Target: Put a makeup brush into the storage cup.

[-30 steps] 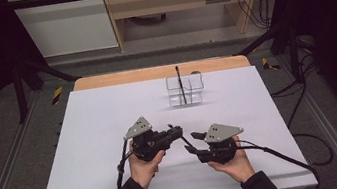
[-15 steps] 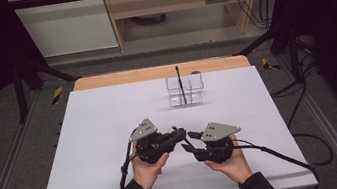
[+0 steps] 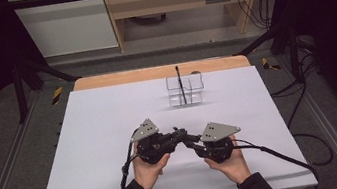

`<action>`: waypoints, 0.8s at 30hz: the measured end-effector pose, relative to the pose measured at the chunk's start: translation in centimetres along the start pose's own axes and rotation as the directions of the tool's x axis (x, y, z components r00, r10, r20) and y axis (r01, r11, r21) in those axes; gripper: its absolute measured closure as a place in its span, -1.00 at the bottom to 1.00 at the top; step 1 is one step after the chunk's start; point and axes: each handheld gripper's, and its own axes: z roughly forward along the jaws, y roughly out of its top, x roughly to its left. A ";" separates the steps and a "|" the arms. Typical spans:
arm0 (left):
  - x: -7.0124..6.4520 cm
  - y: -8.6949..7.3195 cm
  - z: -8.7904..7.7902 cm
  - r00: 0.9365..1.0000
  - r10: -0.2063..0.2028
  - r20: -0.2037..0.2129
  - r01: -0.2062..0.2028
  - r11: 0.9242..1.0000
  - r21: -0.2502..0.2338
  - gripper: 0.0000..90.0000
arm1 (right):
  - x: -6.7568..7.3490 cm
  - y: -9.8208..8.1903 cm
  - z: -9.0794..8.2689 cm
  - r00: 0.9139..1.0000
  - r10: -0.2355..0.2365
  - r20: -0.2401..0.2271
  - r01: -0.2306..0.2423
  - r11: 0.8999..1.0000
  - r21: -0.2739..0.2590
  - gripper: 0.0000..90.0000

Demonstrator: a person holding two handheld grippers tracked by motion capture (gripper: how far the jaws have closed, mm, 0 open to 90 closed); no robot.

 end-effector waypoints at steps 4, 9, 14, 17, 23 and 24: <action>0.0 0.0 0.0 1.000 -0.001 0.001 0.001 1.000 0.002 0.85 | 0.1 0.0 0.0 1.000 -0.012 -0.005 0.012 1.000 0.001 0.85; 0.0 0.1 0.1 1.000 0.013 -0.009 -0.012 1.000 0.011 0.77 | 0.1 0.0 0.1 1.000 0.007 -0.023 -0.007 1.000 0.005 0.86; 0.2 0.5 -0.5 1.000 0.025 -0.008 -0.025 1.000 0.004 0.57 | -0.2 -0.1 -0.1 1.000 0.019 -0.010 -0.019 1.000 0.013 0.86; 0.3 0.7 -1.1 0.999 0.034 -0.016 -0.034 0.999 0.004 0.42 | -0.6 -0.2 -0.3 0.999 0.041 0.003 -0.041 0.999 0.013 0.86; 1.0 1.2 -2.6 0.998 0.048 -0.050 -0.048 0.999 0.007 0.13 | -1.8 -0.4 -0.9 0.996 0.090 0.026 -0.090 0.996 -0.003 0.86; 1.1 1.3 -2.9 0.997 0.054 -0.061 -0.054 0.999 0.005 0.06 | -2.0 -0.4 -1.1 0.995 0.097 0.032 -0.097 0.995 -0.007 0.86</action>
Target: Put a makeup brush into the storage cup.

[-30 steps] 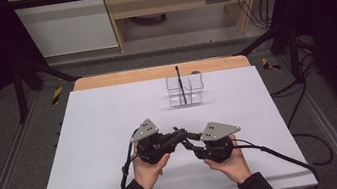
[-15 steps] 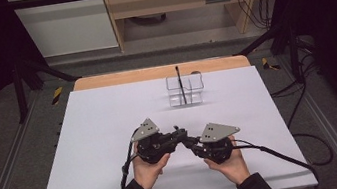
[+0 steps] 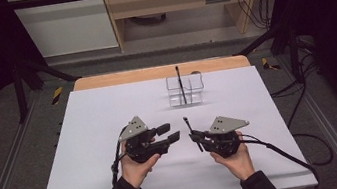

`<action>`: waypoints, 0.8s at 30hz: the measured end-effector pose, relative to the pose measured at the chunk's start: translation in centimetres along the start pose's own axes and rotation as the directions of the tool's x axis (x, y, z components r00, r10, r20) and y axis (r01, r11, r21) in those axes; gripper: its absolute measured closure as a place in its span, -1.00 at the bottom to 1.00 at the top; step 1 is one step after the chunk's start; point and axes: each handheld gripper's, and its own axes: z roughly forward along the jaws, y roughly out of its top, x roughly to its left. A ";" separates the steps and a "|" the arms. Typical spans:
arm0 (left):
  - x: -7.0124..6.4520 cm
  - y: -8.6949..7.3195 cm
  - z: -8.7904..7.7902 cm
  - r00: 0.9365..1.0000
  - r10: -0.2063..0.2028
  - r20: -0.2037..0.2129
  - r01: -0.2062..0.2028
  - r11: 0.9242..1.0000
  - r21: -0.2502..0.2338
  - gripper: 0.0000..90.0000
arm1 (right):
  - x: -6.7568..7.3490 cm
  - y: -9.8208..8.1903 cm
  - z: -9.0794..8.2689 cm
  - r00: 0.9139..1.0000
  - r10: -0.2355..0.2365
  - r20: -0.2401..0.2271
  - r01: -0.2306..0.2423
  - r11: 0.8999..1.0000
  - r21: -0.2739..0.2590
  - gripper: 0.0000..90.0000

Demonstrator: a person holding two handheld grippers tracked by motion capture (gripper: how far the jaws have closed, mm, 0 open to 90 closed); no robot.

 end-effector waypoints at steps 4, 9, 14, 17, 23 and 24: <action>0.5 0.2 -0.8 0.999 0.019 -0.034 -0.019 1.000 0.003 -0.13 | -0.5 0.2 -0.6 1.000 0.009 0.029 -0.008 1.000 -0.011 0.86; 0.8 0.2 -1.9 0.996 0.050 -0.074 -0.049 0.999 0.022 -0.36 | -1.0 0.3 -1.0 0.999 0.029 0.035 -0.029 0.999 -0.021 0.86; 1.4 0.0 -3.5 0.992 0.068 -0.106 -0.067 0.998 0.015 -0.54 | -1.4 0.4 -1.3 0.998 0.031 0.047 -0.030 0.999 -0.024 0.86; 1.8 -0.3 -4.4 0.990 0.068 -0.124 -0.067 0.998 0.011 -0.61 | -1.5 0.6 -1.6 0.998 0.032 0.055 -0.030 0.999 -0.033 0.86; 2.5 -1.0 -6.3 0.984 0.067 -0.163 -0.069 0.998 -0.002 -0.68 | -2.1 1.2 -2.4 0.997 0.044 0.068 -0.040 0.997 -0.066 0.86; 2.6 -1.1 -6.6 0.983 0.067 -0.168 -0.069 0.998 -0.004 -0.68 | -2.2 1.2 -2.5 0.997 0.047 0.067 -0.042 0.997 -0.068 0.86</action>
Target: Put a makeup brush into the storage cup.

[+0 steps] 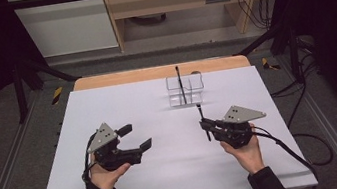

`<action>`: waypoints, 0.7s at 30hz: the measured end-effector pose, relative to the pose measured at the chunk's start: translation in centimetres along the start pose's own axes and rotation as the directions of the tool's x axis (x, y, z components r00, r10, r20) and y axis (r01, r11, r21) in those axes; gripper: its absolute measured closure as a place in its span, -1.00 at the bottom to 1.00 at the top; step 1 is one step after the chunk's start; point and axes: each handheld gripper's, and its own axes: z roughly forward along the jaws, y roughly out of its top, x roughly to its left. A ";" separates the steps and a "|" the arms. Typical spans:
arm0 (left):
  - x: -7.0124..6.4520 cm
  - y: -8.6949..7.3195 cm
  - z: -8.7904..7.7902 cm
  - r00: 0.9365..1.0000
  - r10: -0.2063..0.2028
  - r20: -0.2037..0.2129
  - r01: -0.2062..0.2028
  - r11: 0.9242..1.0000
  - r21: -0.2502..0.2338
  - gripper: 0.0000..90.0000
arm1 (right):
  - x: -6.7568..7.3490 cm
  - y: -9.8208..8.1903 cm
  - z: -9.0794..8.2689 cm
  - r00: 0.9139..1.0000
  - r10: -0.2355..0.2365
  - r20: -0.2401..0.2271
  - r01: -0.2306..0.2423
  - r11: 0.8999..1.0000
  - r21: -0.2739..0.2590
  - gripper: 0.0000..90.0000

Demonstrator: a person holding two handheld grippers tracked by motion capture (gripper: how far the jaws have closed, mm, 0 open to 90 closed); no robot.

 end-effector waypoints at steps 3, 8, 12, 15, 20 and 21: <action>0.5 -0.3 -0.8 1.000 0.000 -0.019 0.000 1.000 -0.007 -0.72 | -0.2 0.2 -0.2 1.000 0.007 0.001 -0.007 1.000 -0.007 0.86; 1.2 -0.9 -1.8 0.998 0.012 -0.054 -0.012 1.000 -0.005 -0.75 | -0.7 0.5 -0.3 1.000 0.027 0.000 -0.027 0.999 -0.022 0.86; 1.9 -1.8 -2.6 0.996 0.006 -0.086 -0.006 1.000 0.000 -0.76 | -1.1 0.9 -0.5 1.000 0.030 0.010 -0.029 0.999 -0.033 0.86; 2.4 -2.3 -3.0 0.994 0.007 -0.111 -0.005 1.000 0.011 -0.78 | -1.5 1.3 -0.6 0.999 0.043 0.013 -0.042 0.998 -0.042 0.86; 3.4 -3.3 -3.9 0.987 0.012 -0.161 -0.010 1.000 0.019 -0.80 | -1.9 2.1 -0.4 0.998 0.055 0.008 -0.055 0.997 -0.057 0.86; 3.6 -3.5 -4.2 0.985 0.005 -0.170 -0.002 1.000 0.017 -0.80 | -1.9 2.3 -0.3 0.998 0.060 0.011 -0.059 0.996 -0.060 0.86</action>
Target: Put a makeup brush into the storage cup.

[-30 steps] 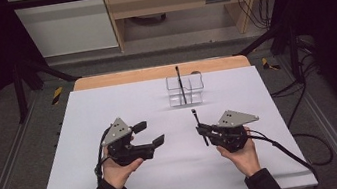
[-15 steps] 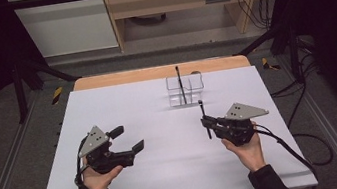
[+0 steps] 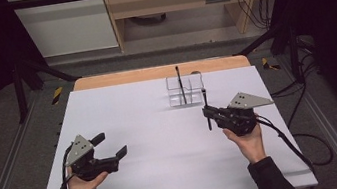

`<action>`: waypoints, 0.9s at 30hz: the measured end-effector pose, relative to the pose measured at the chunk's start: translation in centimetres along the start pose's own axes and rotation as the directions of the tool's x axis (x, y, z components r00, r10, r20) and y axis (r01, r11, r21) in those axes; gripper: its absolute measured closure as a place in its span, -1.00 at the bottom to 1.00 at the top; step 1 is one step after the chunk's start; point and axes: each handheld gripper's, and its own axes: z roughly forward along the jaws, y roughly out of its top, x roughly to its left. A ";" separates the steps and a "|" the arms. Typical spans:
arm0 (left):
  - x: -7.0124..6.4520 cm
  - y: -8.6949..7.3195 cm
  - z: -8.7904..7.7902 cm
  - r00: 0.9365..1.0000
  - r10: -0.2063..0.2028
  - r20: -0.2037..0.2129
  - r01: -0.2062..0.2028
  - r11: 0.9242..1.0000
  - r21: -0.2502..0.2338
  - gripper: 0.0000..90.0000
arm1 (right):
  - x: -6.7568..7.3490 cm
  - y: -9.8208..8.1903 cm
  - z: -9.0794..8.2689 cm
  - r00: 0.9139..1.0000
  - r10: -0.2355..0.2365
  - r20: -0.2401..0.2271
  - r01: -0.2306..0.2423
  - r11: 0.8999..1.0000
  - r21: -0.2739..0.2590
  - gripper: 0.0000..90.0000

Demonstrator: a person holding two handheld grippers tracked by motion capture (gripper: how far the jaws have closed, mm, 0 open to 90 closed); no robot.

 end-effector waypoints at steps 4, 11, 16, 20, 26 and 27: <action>0.5 -0.4 -0.6 1.000 -0.003 -0.018 0.003 1.000 0.000 -0.82 | -0.1 0.4 0.6 1.000 0.004 0.004 -0.004 1.000 -0.013 0.86; 1.6 -1.9 -1.0 0.999 0.004 -0.047 -0.003 1.000 0.024 -0.85 | -0.6 0.9 1.4 1.000 0.020 0.021 -0.020 0.999 -0.030 0.86; 1.9 -2.5 -1.2 0.999 -0.002 -0.041 0.003 1.000 0.023 -0.86 | -0.9 1.5 1.7 0.999 0.034 0.042 -0.032 0.998 -0.049 0.86; 1.9 -2.6 -1.3 0.999 0.008 -0.039 -0.008 1.000 0.014 -0.86 | -1.1 2.2 2.0 0.998 0.038 0.054 -0.034 0.997 -0.068 0.86; 2.0 -2.7 -1.3 0.999 0.005 -0.032 -0.004 1.000 0.019 -0.87 | -1.6 3.1 2.9 0.995 0.062 0.081 -0.054 0.994 -0.099 0.86; 2.0 -2.7 -1.2 0.999 0.003 -0.032 -0.003 1.000 0.018 -0.87 | -1.7 3.2 3.1 0.994 0.067 0.087 -0.058 0.993 -0.105 0.86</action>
